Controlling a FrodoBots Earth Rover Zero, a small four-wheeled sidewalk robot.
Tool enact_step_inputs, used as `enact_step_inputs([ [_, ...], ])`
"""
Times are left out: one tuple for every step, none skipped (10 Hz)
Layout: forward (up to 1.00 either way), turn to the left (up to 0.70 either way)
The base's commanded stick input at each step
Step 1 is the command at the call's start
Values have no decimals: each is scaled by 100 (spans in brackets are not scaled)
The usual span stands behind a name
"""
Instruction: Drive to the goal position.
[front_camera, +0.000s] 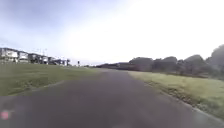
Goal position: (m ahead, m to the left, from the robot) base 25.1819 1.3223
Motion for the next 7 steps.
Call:
enact_step_inputs([
  [100, 0],
  [100, 0],
  [100, 0],
  [100, 0],
  [100, 0],
  [100, 0],
  [100, 0],
])
